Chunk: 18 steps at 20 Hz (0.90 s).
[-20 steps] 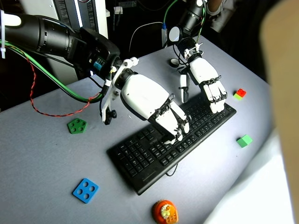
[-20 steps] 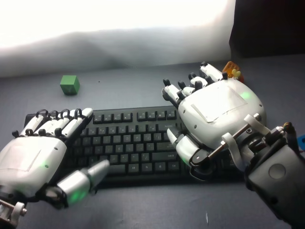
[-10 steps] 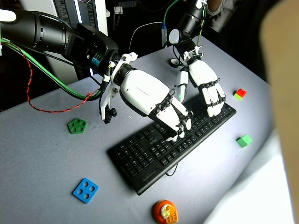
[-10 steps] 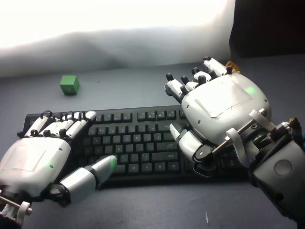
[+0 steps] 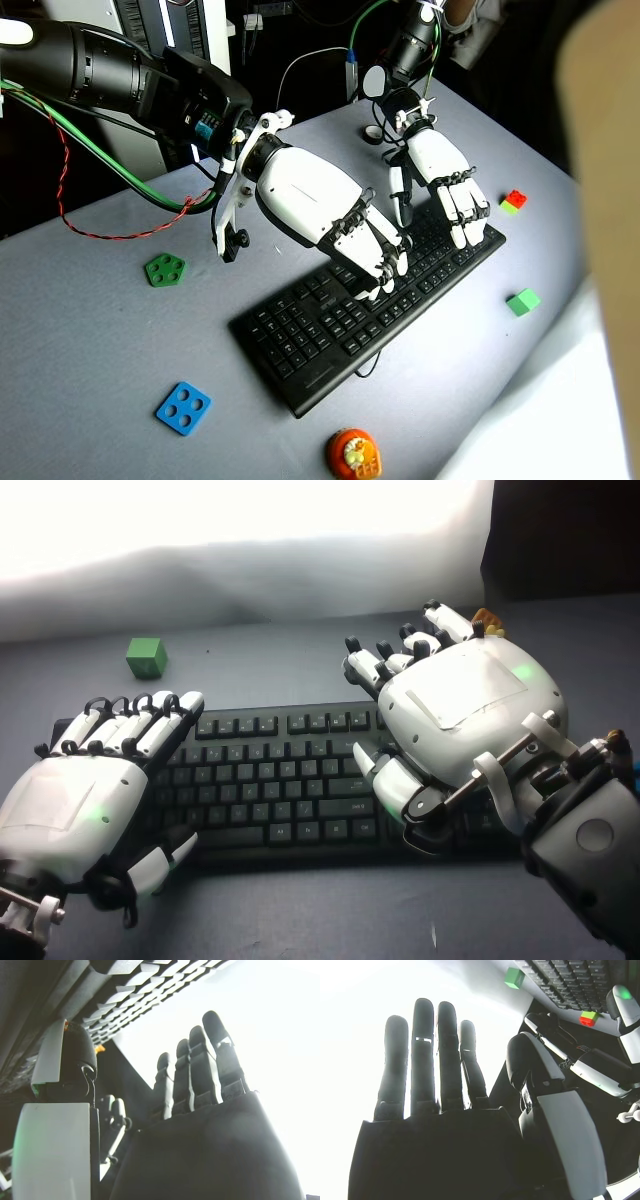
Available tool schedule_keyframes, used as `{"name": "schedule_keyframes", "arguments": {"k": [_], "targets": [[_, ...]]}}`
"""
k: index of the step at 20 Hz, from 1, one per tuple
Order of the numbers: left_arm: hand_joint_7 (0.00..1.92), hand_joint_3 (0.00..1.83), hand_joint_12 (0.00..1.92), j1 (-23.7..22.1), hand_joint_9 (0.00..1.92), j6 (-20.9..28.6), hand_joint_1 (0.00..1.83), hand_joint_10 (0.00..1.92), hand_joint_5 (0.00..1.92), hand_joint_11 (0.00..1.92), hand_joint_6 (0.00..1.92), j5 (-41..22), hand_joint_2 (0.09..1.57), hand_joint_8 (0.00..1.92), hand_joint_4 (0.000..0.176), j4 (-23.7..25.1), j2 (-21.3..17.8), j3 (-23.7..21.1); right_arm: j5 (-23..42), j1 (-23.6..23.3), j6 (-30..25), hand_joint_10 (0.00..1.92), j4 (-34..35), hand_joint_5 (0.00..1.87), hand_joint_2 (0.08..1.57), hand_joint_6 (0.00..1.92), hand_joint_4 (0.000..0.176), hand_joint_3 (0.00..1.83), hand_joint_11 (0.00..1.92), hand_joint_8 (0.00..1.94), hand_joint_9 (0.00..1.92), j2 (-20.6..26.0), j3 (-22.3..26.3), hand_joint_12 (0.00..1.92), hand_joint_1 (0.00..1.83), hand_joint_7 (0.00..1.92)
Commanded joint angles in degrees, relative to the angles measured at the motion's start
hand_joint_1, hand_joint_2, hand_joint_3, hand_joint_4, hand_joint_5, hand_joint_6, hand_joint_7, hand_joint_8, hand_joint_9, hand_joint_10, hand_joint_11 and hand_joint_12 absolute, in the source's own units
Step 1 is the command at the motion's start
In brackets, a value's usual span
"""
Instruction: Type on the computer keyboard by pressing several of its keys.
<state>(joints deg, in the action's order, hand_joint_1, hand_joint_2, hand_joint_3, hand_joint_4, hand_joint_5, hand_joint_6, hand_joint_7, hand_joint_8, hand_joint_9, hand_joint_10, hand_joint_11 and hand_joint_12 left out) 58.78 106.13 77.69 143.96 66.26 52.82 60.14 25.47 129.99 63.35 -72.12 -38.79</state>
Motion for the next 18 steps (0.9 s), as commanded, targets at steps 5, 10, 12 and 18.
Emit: {"name": "schedule_keyframes", "arguments": {"k": [5, 10, 12, 18], "targets": [[0.22, 0.0, 0.81, 0.12, 0.23, -1.03, 0.0, 0.01, 0.16, 0.0, 0.01, 3.29, 1.14, 0.01, 0.039, 1.28, -4.68, -2.35, 3.23, -0.24, 0.1, 0.81, -6.51, 0.21, 1.54, 0.55, 0.0, 0.0, 0.0, 0.0, 0.33, 0.65, 0.74, 1.66, 0.2, 0.54], [0.22, 0.0, 0.76, -0.04, 0.24, -0.86, 0.0, 0.01, 0.17, 0.0, 0.01, 0.76, 1.13, 0.01, 0.041, 1.3, -11.07, -5.99, 3.78, -0.22, -0.12, 0.81, -6.51, 0.21, 1.54, 0.55, 0.0, 0.0, 0.0, 0.0, 0.33, 0.64, 0.9, 1.67, 0.22, 0.53], [0.25, 0.01, 0.83, -0.92, 0.26, -0.88, 0.0, 0.01, 0.2, 0.0, 0.02, -1.64, 1.14, 0.01, 0.042, 1.3, -13.15, -7.23, 3.88, -0.09, -0.09, 0.82, -6.51, 0.22, 1.54, 0.55, 0.0, 0.0, 0.0, 0.01, 0.34, 0.64, 0.93, 1.67, 0.21, 0.55], [0.77, 0.0, 1.73, -4.41, 0.55, -1.46, 0.0, 1.19, 0.74, 0.11, 0.55, -9.58, 1.27, 0.91, 0.0, 1.3, -18.35, -11.05, 3.92, -0.2, 0.15, 1.49, -6.51, 0.75, 1.39, 0.87, 0.0, 0.0, 0.47, 0.96, 0.68, 0.66, 1.02, 1.91, 0.26, 0.91]]}}
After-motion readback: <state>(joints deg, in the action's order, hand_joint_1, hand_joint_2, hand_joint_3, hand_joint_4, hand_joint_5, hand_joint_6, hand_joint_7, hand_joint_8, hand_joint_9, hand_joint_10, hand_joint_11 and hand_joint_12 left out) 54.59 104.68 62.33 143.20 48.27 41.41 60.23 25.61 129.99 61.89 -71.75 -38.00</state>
